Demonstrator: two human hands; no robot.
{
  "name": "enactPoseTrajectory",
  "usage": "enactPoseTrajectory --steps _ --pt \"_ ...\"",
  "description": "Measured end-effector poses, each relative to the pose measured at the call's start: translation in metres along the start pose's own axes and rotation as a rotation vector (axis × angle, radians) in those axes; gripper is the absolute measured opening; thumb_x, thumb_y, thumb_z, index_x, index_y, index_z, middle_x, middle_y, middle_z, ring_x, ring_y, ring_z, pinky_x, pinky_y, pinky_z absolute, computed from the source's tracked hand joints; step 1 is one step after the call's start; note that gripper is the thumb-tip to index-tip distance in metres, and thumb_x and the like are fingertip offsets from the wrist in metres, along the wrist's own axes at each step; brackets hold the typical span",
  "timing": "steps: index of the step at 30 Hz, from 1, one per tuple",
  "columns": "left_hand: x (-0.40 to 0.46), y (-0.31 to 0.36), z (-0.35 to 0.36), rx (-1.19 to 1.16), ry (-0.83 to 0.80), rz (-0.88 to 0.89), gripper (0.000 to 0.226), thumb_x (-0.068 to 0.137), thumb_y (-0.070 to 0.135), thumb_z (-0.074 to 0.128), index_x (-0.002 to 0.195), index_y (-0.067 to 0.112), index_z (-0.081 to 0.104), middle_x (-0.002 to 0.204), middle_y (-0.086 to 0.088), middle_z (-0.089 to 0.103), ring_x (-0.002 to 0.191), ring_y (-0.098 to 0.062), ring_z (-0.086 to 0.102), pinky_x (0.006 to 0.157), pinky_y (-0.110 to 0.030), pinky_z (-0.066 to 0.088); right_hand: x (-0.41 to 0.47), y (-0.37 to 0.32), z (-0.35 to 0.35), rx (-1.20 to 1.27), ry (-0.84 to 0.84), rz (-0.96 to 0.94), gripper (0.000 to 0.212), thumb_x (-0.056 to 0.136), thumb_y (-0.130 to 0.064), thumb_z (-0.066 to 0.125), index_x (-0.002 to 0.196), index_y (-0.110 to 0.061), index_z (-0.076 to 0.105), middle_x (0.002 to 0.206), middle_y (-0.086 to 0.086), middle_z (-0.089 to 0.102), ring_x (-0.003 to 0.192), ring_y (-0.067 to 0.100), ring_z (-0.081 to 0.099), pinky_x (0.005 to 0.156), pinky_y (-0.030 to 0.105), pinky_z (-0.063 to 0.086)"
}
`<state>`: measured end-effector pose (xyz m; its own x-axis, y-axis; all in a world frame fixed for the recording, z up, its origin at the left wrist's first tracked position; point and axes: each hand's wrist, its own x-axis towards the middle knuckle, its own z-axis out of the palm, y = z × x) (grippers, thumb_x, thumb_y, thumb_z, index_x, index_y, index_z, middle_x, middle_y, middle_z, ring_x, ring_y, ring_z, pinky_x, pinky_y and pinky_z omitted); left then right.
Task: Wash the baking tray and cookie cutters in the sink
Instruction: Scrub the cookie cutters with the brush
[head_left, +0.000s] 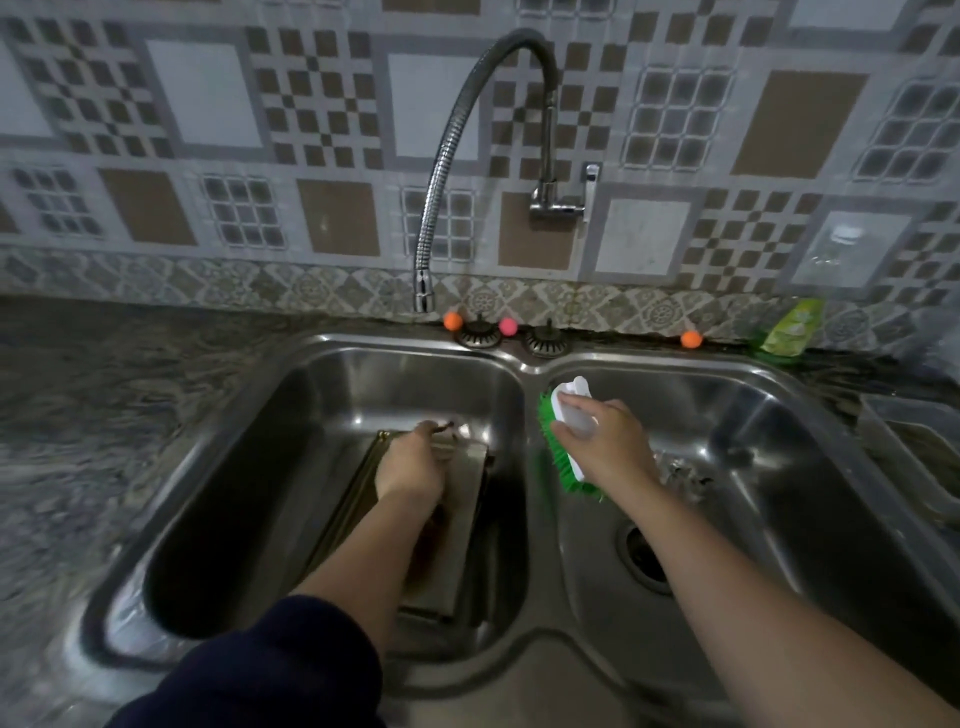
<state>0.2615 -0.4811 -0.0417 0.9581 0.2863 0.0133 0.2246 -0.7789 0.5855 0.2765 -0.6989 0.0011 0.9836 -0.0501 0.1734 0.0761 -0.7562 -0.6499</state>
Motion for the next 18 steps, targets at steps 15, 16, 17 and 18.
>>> enactPoseTrajectory --steps 15,16,17,18 --pt "-0.001 -0.054 0.019 0.059 -0.22 -0.172 0.054 0.087 0.005 0.06 0.135 0.026 0.048 0.117 -0.009 0.061 0.097 -0.027 0.062 0.073 -0.035 0.055 -0.006 0.023 0.006 0.004 -0.026 0.048 0.038 0.084 -0.035 0.067 0.122 -0.037 0.063 0.104 0.002 0.051 0.092 0.019 0.056 0.075 0.026 0.039" --pt "-0.001 -0.049 0.017 0.075 -0.219 -0.163 0.055 0.087 0.007 0.061 0.136 0.026 0.047 0.118 -0.008 0.061 0.099 -0.026 0.062 0.075 -0.036 0.056 -0.006 0.024 0.004 0.006 -0.029 0.05 0.039 0.084 -0.034 0.067 0.122 -0.037 0.063 0.105 0.003 0.051 0.092 0.02 0.056 0.076 0.027 0.04" --pt "-0.001 -0.044 0.014 0.097 -0.216 -0.146 0.053 0.087 0.01 0.062 0.136 0.025 0.047 0.118 -0.007 0.062 0.1 -0.026 0.062 0.077 -0.036 0.055 -0.006 0.026 0.001 0.012 -0.032 0.05 0.039 0.084 -0.034 0.068 0.122 -0.036 0.063 0.106 0.003 0.051 0.093 0.02 0.056 0.077 0.027 0.041" --pt "0.0 -0.038 0.012 0.123 -0.21 -0.126 0.048 0.088 0.013 0.061 0.133 0.023 0.049 0.116 -0.007 0.063 0.099 -0.025 0.062 0.076 -0.036 0.054 -0.007 0.028 -0.003 0.014 -0.033 0.049 0.039 0.084 -0.034 0.068 0.123 -0.036 0.063 0.106 0.003 0.051 0.094 0.02 0.056 0.079 0.029 0.042"
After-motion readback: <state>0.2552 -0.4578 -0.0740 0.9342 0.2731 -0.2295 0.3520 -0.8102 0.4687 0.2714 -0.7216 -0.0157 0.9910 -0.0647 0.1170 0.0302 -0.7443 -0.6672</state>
